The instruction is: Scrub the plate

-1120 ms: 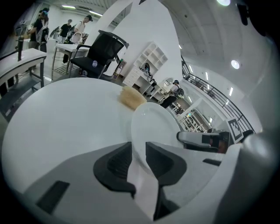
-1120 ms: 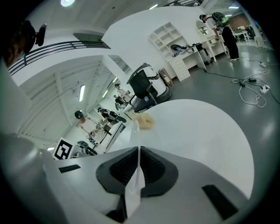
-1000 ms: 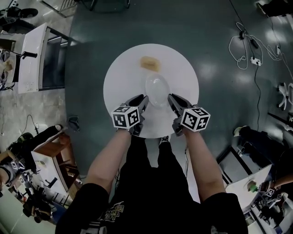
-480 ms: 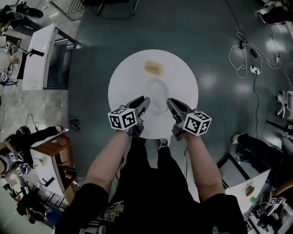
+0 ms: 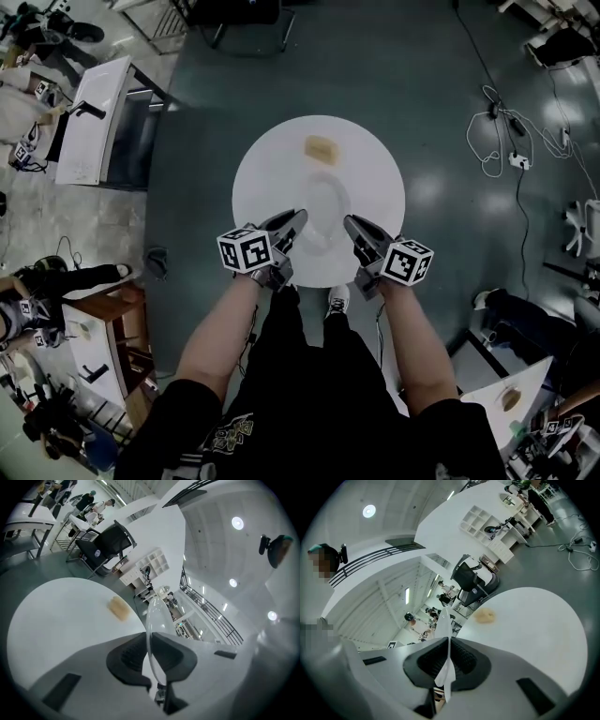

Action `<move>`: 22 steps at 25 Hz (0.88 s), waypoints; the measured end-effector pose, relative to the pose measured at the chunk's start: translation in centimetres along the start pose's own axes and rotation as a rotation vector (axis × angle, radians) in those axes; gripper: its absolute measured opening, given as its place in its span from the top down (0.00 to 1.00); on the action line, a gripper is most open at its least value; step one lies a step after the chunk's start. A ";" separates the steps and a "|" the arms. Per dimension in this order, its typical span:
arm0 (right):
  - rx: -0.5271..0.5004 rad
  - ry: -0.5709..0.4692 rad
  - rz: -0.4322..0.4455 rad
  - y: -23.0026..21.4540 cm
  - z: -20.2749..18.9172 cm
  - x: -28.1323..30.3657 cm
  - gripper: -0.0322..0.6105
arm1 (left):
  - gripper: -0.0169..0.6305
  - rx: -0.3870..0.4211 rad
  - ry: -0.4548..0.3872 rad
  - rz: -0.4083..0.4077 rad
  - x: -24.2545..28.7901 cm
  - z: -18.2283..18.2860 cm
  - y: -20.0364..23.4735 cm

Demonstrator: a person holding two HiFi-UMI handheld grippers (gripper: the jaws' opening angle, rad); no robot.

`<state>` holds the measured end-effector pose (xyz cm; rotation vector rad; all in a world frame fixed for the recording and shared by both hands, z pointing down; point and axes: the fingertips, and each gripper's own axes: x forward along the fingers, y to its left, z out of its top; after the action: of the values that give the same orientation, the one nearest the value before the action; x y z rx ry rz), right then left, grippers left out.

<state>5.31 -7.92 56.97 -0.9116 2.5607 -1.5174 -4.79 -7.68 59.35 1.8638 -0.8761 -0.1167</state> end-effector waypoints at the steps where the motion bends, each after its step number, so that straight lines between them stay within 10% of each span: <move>1: -0.002 -0.001 0.004 0.3 -0.1 0.0 0.90 | 0.92 -0.009 -0.009 -0.005 -0.4 0.2 -0.3; 11: -0.107 0.051 -0.010 2.6 -0.8 0.3 0.90 | 0.94 0.017 -0.097 0.031 -3.7 1.5 -2.5; 22: -0.323 0.109 -0.162 1.0 -0.4 1.2 0.83 | 0.94 0.111 -0.221 0.317 -8.9 4.2 1.4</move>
<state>3.76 -7.81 56.71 -1.1210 2.9349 -1.2363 -13.90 -5.66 55.93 1.8111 -1.3432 -0.0789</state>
